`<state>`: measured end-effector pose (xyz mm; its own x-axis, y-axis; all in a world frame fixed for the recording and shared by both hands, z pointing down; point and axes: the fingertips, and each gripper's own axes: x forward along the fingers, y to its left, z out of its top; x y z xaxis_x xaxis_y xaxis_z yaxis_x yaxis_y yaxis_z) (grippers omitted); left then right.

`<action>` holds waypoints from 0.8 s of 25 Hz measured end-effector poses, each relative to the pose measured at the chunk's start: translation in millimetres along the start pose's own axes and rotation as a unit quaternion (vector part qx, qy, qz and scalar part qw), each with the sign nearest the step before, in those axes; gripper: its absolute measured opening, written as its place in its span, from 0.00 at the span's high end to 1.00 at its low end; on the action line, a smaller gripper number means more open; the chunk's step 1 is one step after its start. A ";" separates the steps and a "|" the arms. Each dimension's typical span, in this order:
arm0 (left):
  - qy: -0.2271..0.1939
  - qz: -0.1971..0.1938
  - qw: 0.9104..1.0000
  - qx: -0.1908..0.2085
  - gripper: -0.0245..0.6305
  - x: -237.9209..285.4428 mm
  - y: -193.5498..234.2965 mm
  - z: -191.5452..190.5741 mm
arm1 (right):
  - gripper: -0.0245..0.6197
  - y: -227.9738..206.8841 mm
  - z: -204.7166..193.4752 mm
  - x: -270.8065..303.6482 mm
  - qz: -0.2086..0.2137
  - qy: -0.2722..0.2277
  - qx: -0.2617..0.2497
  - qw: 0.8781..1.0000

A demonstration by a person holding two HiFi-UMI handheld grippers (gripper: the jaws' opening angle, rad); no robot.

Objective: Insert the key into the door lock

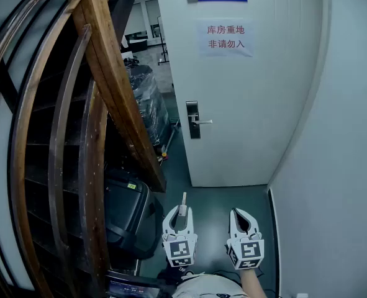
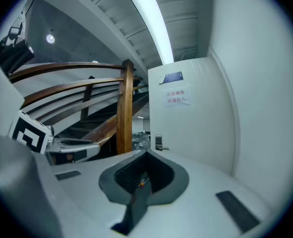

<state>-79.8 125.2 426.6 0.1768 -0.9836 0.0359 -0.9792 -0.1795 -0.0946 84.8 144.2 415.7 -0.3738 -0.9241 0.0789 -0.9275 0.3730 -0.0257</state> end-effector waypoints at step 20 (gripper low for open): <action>0.021 0.017 1.000 -0.006 0.78 -12.9 -26.6 -15.4 | 0.95 -13.0 -18.8 -24.7 0.019 0.008 0.019 1.000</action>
<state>-57.6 142.9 444.0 0.1387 -0.9876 0.0737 -0.9859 -0.1447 -0.0840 106.1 163.7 432.8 -0.4096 -0.9076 0.0927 -0.9120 0.4047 -0.0672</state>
